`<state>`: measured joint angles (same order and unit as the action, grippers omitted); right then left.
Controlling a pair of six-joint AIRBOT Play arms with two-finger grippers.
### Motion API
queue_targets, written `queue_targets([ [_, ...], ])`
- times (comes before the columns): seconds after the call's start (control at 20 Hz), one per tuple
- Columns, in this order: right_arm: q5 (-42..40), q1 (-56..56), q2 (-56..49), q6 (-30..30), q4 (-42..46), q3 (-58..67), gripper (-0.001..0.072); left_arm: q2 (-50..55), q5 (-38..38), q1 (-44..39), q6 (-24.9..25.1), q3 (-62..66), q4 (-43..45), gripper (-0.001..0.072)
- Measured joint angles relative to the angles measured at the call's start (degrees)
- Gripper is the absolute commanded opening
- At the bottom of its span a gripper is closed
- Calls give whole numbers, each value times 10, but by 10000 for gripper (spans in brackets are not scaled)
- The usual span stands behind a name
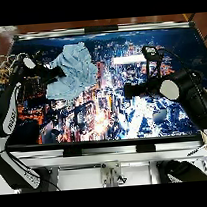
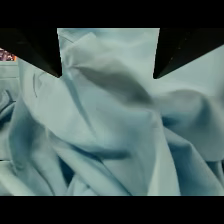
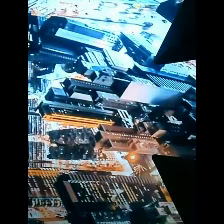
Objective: Fold the shirts.
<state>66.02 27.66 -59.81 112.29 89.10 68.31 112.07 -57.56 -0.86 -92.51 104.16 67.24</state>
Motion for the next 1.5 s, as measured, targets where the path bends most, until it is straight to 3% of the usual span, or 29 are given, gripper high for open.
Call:
queue_targets([
  [0.25,0,0,0,0,-1,0,679,32,7,1,7,4,-2,700],
  [0.3,0,0,0,0,-1,0,679,37,6,1,8,4,-2,548],
  [0.35,0,0,0,1,-2,0,679,40,2,1,8,4,-2,324],
  [0.4,0,0,0,1,-2,0,679,41,0,1,8,4,-2,231],
  [0.6,0,0,0,3,-2,0,678,46,-22,2,8,7,-5,60],
  [0.8,10,0,0,7,-1,0,678,47,-97,11,19,33,-8,58],
  [1.2,101,-1,0,10,107,40,678,11,-381,-35,81,51,-24,58],
  [1.5,171,-20,0,-18,205,132,679,-75,-408,-162,87,-73,-26,58],
])
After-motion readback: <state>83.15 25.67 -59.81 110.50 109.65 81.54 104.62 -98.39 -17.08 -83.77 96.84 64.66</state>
